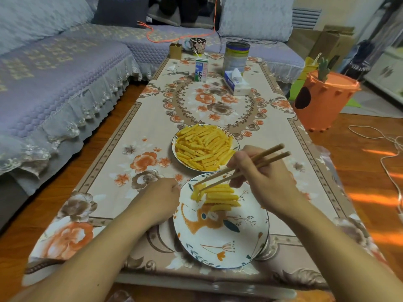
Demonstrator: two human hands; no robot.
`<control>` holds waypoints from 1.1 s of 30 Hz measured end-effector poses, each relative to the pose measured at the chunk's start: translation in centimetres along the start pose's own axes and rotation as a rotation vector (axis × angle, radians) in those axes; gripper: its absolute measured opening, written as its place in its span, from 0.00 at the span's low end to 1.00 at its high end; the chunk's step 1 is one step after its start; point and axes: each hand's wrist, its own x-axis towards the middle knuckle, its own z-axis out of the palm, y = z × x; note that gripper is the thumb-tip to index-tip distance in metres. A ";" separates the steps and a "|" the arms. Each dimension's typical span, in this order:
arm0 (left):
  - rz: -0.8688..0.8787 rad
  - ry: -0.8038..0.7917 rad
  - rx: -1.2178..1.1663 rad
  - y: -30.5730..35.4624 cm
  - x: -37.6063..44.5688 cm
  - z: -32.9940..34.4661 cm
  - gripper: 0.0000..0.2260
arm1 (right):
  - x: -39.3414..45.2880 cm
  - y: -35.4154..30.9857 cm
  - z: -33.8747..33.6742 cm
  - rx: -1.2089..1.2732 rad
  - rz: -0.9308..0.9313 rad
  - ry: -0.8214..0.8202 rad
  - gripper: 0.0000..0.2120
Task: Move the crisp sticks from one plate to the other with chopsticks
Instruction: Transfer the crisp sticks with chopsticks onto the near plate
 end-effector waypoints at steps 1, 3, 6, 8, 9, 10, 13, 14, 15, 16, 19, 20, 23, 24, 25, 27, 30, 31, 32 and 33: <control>0.000 0.000 0.003 0.1 -0.1 0.0 0.14 | 0.1 0.0 -0.2 -0.017 -0.009 -0.003 0.19; 0.000 -0.002 -0.002 0.2 -0.2 0.0 0.14 | 0.2 0.0 -1.0 -0.017 -0.029 0.018 0.17; -0.003 -0.004 -0.017 0.1 -0.2 0.0 0.15 | 0.5 0.1 -2.3 0.014 -0.038 0.150 0.15; -0.003 -0.007 -0.017 0.0 -0.1 0.0 0.15 | 0.8 0.5 -2.7 0.040 -0.017 0.247 0.15; -0.003 -0.007 -0.011 0.0 -0.1 0.0 0.15 | 1.0 0.8 -2.7 0.061 0.003 0.275 0.15; -0.003 -0.009 -0.006 0.0 -0.1 0.1 0.15 | 1.2 1.1 -2.6 0.083 0.027 0.289 0.16; 0.000 -0.007 0.005 0.0 -0.1 0.1 0.16 | 1.9 2.0 -2.1 0.104 0.074 0.286 0.16; 0.002 -0.007 0.006 0.0 -0.2 0.1 0.16 | 2.0 2.2 -2.0 0.097 0.075 0.279 0.16; 0.004 -0.007 0.007 0.1 -0.2 0.1 0.16 | 2.2 2.3 -1.8 0.088 0.074 0.271 0.17; 0.005 -0.008 0.008 0.1 -0.2 0.0 0.15 | 2.2 2.3 -1.6 0.081 0.074 0.264 0.17; -0.002 -0.008 0.012 0.2 -0.3 -0.1 0.15 | 2.4 2.2 -1.3 0.062 0.075 0.260 0.17; -0.005 -0.006 0.015 0.2 -0.3 -0.1 0.15 | 2.5 2.2 -1.3 0.059 0.077 0.265 0.17; -0.008 -0.006 0.021 0.0 -0.3 -0.1 0.15 | 2.7 2.3 -1.3 0.073 0.094 0.283 0.17; -0.008 -0.007 0.021 0.0 -0.3 0.0 0.15 | 2.7 2.4 -1.3 0.089 0.102 0.288 0.17; -0.010 -0.008 0.019 -0.1 -0.2 0.0 0.15 | 2.8 2.4 -1.2 0.110 0.107 0.292 0.16; -0.016 -0.012 0.011 -0.1 -0.3 0.0 0.15 | 2.9 2.3 -0.9 0.138 0.096 0.287 0.15; -0.020 -0.014 0.009 0.0 -0.3 -0.1 0.15 | 3.2 2.4 0.0 0.078 0.061 0.240 0.14; -0.021 -0.014 0.010 0.1 -0.3 -0.1 0.15 | 3.2 2.5 0.3 0.051 0.057 0.228 0.14; -0.022 -0.015 0.011 0.1 -0.3 -0.1 0.15 | 3.3 2.6 0.5 0.039 0.056 0.222 0.14; -0.022 -0.016 0.013 0.1 -0.4 -0.1 0.15 | 3.4 2.6 0.6 0.045 0.055 0.224 0.15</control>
